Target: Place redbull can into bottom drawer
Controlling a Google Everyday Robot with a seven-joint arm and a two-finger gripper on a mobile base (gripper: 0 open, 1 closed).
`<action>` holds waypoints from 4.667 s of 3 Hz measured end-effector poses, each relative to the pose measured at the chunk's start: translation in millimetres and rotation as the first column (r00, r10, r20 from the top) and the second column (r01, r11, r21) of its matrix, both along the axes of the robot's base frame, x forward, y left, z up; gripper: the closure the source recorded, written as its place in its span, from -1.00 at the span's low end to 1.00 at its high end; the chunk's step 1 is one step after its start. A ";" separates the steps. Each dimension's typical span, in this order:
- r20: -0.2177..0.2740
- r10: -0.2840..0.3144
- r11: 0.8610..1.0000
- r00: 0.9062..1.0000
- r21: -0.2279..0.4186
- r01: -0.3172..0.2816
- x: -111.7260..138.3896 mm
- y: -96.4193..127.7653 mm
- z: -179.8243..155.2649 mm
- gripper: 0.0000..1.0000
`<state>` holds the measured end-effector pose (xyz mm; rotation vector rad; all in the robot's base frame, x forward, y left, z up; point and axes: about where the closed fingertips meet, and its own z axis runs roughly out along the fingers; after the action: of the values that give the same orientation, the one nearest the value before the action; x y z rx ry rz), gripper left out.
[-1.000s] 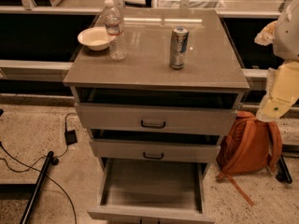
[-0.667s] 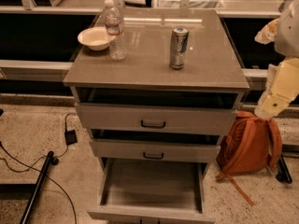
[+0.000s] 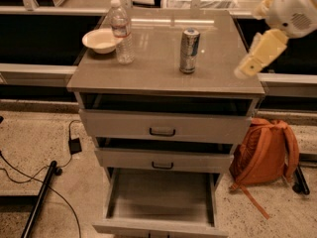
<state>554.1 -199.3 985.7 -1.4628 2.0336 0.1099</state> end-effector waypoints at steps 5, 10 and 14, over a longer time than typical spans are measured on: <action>0.049 -0.104 0.894 0.993 0.443 0.072 181.2 105.7 -65.8 -0.64; 0.078 0.232 0.810 0.970 0.536 -0.237 3.3 128.6 -53.0 1.00; -0.030 0.144 0.855 0.989 0.507 -0.109 -27.1 119.5 -185.1 1.00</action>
Offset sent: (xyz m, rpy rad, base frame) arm 0.1626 0.0775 -0.0260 0.4628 -0.1565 -0.0906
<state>527.1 -79.8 800.6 -1.2586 1.7693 0.7035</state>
